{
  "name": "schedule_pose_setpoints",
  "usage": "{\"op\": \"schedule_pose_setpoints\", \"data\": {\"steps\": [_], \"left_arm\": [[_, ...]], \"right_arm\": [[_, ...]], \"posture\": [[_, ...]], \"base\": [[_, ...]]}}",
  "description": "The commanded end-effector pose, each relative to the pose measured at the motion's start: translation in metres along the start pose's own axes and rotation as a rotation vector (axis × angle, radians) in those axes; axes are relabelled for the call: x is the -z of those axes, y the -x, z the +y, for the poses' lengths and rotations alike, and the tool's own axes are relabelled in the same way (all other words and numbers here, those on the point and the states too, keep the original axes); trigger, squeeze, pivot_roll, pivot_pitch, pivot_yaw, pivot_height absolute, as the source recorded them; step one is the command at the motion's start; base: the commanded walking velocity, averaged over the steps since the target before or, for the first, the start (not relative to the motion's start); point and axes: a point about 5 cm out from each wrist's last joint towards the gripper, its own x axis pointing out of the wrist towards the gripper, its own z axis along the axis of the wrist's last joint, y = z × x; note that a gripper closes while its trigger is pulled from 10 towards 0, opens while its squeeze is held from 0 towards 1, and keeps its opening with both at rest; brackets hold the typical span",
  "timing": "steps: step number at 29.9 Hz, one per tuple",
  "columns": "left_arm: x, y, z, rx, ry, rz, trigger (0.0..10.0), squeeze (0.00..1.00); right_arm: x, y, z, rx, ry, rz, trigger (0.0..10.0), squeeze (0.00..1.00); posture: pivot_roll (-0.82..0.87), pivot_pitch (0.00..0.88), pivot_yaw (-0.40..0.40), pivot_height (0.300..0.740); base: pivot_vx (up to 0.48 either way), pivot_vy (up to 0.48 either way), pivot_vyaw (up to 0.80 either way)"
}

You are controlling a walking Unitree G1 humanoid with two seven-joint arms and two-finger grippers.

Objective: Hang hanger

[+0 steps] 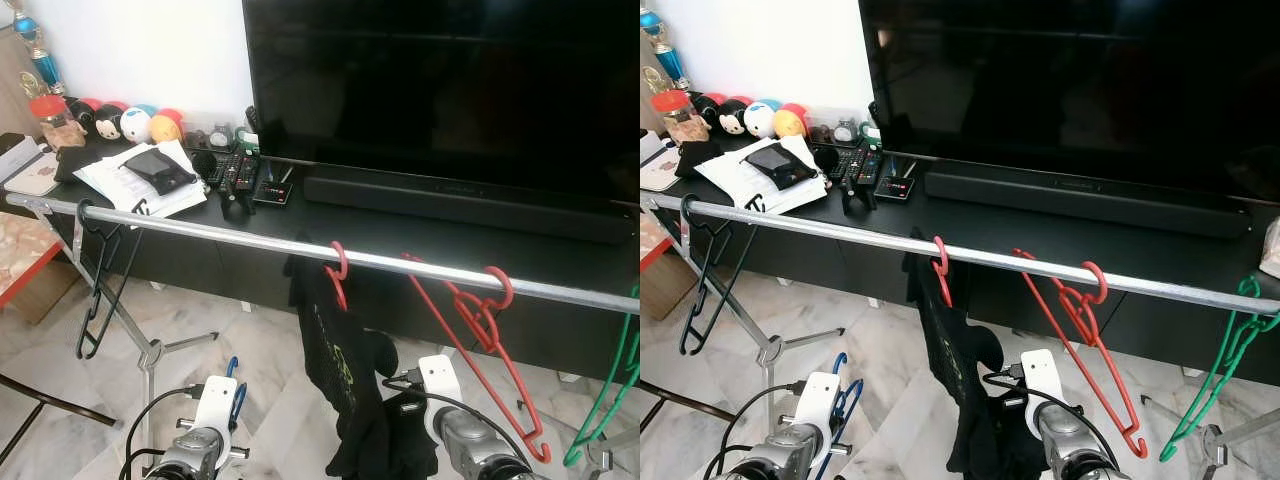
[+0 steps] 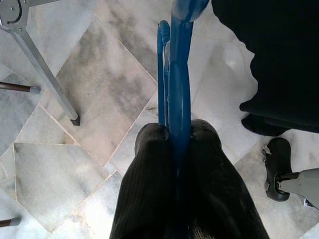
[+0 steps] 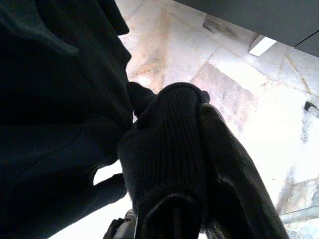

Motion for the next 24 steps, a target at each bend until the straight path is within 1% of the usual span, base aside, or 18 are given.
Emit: {"op": "schedule_pose_setpoints", "data": {"steps": [1,24], "left_arm": [[0.0005,-0.0001,-0.0011,0.006,-0.023,0.003,10.0,0.00],[0.0000,0.0000,0.0002,0.012,-0.028,0.000,10.0,0.00]], "right_arm": [[0.0013,0.0003,-0.0030,0.013,-0.016,0.007,10.0,0.00],[-0.0001,0.0002,-0.0031,0.011,-0.024,0.002,10.0,0.00]], "posture": [[-0.07,0.000,0.008,0.740],[-0.07,0.000,0.009,0.740]], "base": [[0.000,0.000,0.00],[0.000,0.000,0.00]]}}
